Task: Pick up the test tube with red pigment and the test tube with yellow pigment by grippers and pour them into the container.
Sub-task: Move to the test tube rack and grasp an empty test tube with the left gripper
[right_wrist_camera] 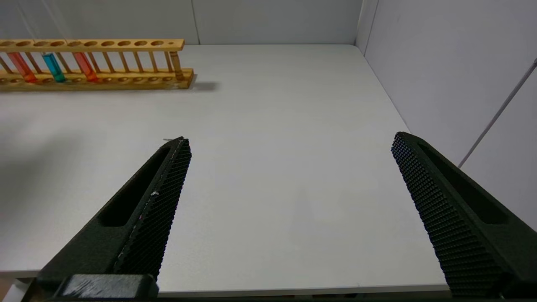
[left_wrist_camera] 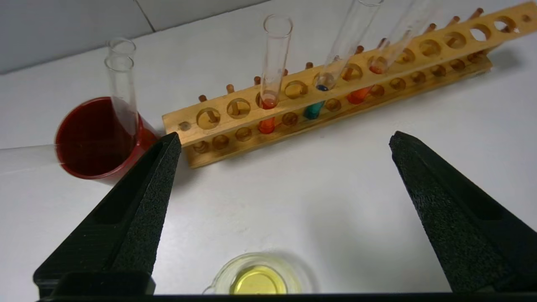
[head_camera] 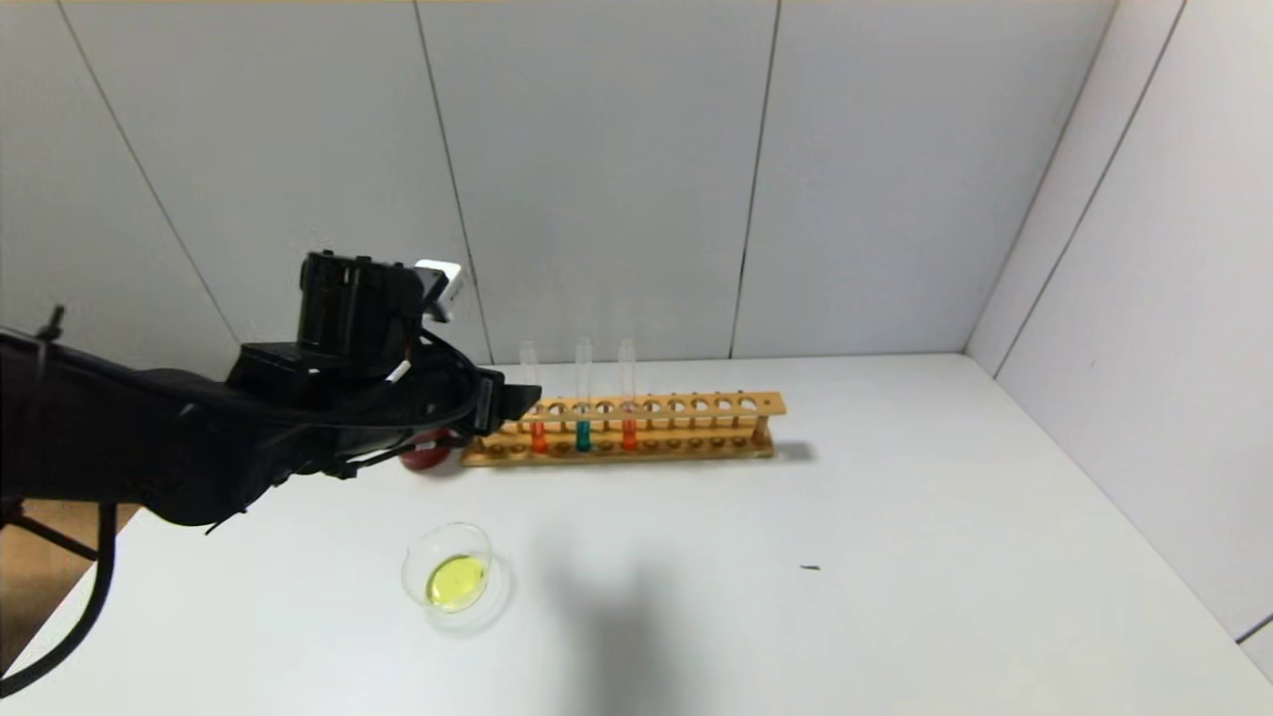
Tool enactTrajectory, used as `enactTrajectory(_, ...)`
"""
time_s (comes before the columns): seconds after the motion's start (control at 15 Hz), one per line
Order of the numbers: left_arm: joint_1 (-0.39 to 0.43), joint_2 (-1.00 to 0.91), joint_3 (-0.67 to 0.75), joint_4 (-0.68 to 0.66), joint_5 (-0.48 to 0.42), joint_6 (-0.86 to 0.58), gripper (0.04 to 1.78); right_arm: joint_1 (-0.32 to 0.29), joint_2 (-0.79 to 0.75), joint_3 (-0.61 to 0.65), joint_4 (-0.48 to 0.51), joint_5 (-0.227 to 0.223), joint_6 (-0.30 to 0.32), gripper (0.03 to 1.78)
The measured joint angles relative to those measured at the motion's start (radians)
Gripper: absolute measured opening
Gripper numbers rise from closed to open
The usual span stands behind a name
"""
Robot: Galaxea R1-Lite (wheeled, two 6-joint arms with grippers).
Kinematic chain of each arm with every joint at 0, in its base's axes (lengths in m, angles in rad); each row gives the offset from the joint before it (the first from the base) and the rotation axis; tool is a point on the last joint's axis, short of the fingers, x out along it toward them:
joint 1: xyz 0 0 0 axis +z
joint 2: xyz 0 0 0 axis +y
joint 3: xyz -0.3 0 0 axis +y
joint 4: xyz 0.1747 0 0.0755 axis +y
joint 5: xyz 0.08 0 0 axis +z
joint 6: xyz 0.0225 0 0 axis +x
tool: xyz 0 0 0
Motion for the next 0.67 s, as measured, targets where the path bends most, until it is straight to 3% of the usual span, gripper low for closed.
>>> enactTrajectory(0.33, 0.021, 0.182, -0.079, -0.18, 0.002, -0.075, 1.75, 0.001, 0.0, 0.0, 0.0, 0.0, 0.0, 1.75)
enactTrajectory(0.67, 0.037, 0.277, -0.164, -0.189, 0.003, -0.072, 1.75, 0.0, 0.0, 0.0, 0.0, 0.0, 0.0, 1.75)
